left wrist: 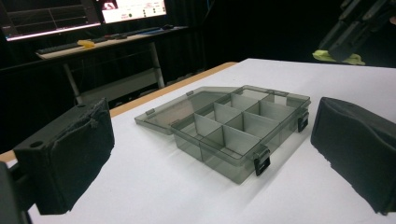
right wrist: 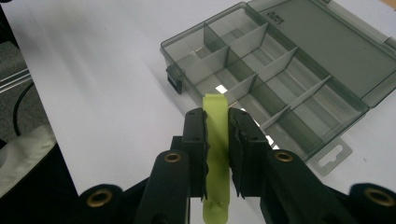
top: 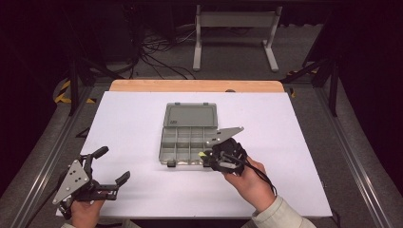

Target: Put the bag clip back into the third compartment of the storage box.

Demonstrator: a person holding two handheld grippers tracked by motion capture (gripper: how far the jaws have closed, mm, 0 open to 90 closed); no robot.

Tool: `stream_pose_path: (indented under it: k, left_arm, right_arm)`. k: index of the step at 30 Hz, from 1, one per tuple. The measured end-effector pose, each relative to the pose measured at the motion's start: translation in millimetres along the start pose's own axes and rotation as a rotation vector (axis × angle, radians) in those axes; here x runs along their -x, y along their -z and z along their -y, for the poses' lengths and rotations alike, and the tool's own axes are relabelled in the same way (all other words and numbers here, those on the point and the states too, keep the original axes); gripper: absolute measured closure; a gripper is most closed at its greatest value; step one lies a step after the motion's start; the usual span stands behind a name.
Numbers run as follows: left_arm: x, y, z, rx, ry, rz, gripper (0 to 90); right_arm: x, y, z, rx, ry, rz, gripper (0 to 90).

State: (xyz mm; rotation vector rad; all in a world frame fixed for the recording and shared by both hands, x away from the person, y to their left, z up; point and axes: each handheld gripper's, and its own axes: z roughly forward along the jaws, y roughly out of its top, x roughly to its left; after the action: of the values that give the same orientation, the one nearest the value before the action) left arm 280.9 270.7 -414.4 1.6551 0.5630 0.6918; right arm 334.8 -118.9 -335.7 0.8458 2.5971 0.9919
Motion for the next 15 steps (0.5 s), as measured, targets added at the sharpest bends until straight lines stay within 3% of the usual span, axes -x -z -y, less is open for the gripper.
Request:
stream_pose_path:
  k: [15]
  left_arm:
    - [-0.4, -0.4, -0.1, -0.003, -0.003, 0.003, 0.2]
  right_arm:
    - [32.5, -16.9, -29.9, 0.020, 0.006, 0.024, 77.8]
